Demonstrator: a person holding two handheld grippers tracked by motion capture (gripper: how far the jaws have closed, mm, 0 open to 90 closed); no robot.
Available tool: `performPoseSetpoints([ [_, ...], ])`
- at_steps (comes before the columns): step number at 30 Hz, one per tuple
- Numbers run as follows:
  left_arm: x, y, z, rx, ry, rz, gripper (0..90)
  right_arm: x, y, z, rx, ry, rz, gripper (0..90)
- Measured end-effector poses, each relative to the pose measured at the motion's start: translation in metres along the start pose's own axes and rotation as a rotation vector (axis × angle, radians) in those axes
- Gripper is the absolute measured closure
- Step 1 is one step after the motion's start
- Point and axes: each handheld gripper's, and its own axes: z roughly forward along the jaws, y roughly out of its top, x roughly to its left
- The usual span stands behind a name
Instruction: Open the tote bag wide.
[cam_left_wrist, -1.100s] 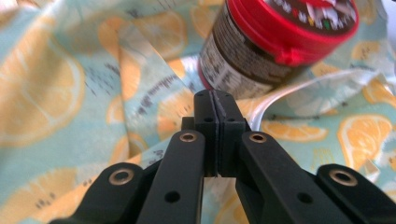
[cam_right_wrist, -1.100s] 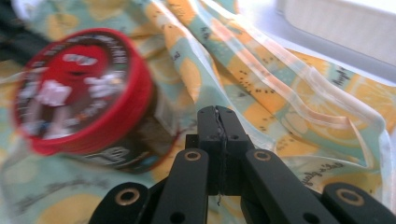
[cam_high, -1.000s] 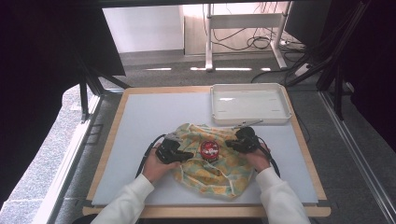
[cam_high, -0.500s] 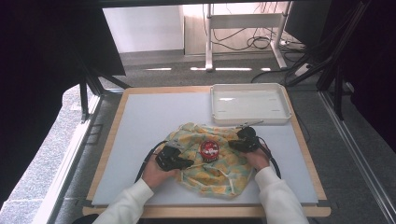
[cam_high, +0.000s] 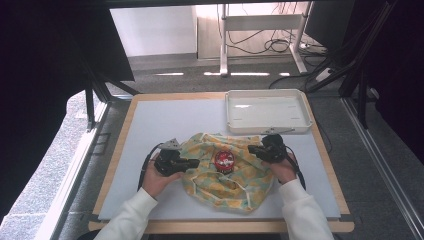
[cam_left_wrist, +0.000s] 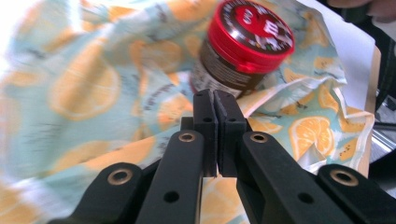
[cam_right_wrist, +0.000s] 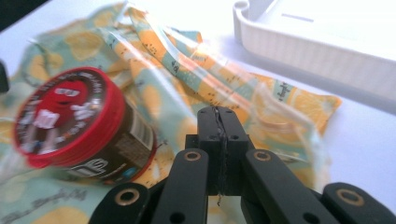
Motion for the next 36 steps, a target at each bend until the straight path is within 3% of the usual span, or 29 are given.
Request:
performPoseSetpoints([
  [6, 0.010, 0.002, -0.018, -0.034, 0.045, -0.014, 88.5, 0.007, 0.001, -0.015, -0.025, 0.016, -0.028, 88.8],
  [12, 0.021, 0.001, -0.036, -0.067, 0.090, -0.033, 87.0, 0.017, 0.005, -0.019, -0.031, 0.043, -0.069, 87.6],
  [18, 0.024, 0.001, -0.046, -0.091, 0.101, -0.045, 85.8, 0.024, 0.009, -0.027, -0.045, 0.050, -0.099, 87.0],
  [23, 0.024, 0.001, -0.047, -0.082, 0.107, -0.048, 83.1, 0.025, 0.011, -0.031, -0.055, 0.057, -0.107, 85.7],
  [25, 0.025, 0.001, -0.046, -0.083, 0.106, -0.053, 76.9, 0.025, 0.011, -0.031, -0.052, 0.065, -0.107, 83.7],
  [27, 0.025, 0.001, -0.046, -0.074, 0.118, -0.059, 65.2, 0.025, 0.011, -0.031, -0.048, 0.073, -0.108, 80.1],
  [30, 0.026, 0.002, -0.046, -0.085, 0.145, -0.080, 46.3, 0.026, 0.011, -0.032, -0.055, 0.082, -0.124, 66.2],
  [36, 0.025, 0.002, -0.048, -0.091, 0.195, -0.088, 33.8, 0.029, 0.013, -0.036, -0.072, 0.093, -0.124, 47.6],
])
